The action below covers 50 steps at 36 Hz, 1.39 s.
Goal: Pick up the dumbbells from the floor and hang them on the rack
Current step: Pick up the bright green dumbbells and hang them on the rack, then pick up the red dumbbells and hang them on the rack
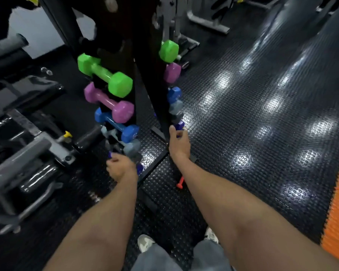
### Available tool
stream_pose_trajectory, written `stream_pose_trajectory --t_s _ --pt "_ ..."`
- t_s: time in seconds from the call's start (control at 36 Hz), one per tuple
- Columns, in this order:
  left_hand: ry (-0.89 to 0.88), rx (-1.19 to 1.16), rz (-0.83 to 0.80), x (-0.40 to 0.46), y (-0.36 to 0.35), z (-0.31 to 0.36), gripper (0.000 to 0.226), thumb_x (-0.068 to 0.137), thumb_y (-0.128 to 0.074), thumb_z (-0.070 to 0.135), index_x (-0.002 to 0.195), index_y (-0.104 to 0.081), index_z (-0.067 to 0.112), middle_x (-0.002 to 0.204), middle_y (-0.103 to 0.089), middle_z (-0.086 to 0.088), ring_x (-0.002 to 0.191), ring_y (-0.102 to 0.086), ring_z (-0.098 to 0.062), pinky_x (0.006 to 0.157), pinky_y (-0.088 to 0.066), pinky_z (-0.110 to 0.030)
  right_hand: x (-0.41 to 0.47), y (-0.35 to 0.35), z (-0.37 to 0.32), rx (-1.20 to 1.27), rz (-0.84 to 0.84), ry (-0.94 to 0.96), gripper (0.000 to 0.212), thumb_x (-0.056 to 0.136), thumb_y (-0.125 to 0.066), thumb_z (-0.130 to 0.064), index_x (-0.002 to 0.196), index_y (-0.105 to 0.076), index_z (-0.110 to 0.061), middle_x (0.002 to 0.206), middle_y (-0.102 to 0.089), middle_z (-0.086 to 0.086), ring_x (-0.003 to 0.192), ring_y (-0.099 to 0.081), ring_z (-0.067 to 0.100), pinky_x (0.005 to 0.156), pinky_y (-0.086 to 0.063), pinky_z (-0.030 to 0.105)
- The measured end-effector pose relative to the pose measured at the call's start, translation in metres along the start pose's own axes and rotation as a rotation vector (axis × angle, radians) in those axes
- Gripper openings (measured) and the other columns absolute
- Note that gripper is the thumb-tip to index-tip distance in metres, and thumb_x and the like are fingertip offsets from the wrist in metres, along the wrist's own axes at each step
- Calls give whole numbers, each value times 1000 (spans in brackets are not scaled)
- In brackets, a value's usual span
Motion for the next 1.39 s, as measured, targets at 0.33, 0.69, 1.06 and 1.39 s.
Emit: stream_pose_trajectory --t_s 0.33,0.69,1.06,1.39 --pt "179 445 -614 -12 -227 -247 55 104 -40 38 133 -55 -6 137 -55 -24 124 -55 -39 107 -45 -47 122 6 291 -348 -38 -158 25 98 -49 -47 100 -55 -24 103 -62 0 99 -62 24 80 -49 35" --pt "19 515 -805 85 -500 -481 22 94 -54 26 106 -69 15 116 -71 -16 106 -67 -32 91 -56 -39 325 -66 562 -636 -39 -25 16 88 -59 -35 102 -59 -27 101 -59 -2 100 -62 24 81 -46 36" --pt "-135 410 -568 125 -604 -567 36 74 -70 62 91 -59 32 108 -56 -2 93 -60 -22 78 -43 -26 424 -162 672 -1078 -105 218 38 87 -59 -28 124 -61 -19 127 -57 9 121 -44 30 100 -41 42" --pt "-155 408 -642 129 -575 -515 19 67 -78 19 80 -65 24 75 -68 7 64 -58 -9 53 -40 -19 412 -155 629 -857 -237 -33 29 92 -58 -21 111 -66 -1 114 -65 17 101 -66 30 89 -55 35"
Point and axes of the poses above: each hand's wrist, its own x-axis towards the middle knuckle, its own y-axis out of the back of the hand, z = x × y, the point moved 8 cm from there along x, towards the middle knuckle
